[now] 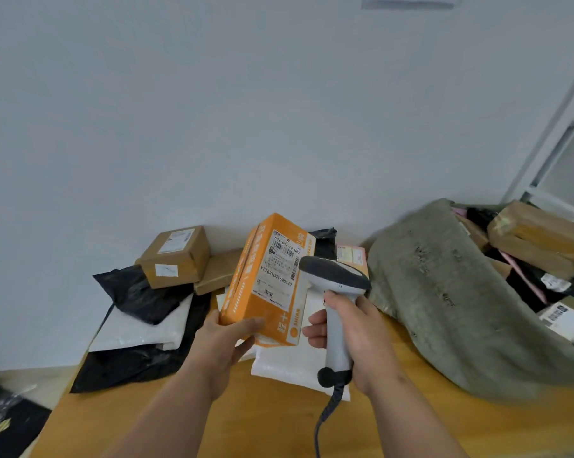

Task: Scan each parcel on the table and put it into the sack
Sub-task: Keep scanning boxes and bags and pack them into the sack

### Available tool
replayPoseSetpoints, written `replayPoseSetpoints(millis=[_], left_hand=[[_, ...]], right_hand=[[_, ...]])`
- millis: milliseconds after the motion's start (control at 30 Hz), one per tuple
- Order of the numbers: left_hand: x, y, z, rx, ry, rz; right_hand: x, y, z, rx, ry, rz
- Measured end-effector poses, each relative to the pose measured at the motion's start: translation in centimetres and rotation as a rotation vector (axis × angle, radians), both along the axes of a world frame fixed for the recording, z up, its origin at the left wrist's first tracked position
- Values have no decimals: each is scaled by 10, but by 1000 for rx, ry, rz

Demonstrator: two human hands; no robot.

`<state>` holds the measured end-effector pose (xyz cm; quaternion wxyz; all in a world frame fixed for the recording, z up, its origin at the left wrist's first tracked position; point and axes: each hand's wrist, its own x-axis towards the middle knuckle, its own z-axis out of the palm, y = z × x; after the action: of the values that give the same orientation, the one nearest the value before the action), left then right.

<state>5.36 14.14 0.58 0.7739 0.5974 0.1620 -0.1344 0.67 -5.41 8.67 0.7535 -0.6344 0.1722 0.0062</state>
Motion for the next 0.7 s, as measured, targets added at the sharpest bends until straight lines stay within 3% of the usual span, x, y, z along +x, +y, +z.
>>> replayPoseSetpoints(millis=[333, 700], left_hand=[[-18, -36, 4, 55, -69, 34], [-39, -106, 8, 92, -106, 100]], right_hand=[[-4, -41, 13, 250, 28, 19], [-15, -110, 14, 259, 50, 61]])
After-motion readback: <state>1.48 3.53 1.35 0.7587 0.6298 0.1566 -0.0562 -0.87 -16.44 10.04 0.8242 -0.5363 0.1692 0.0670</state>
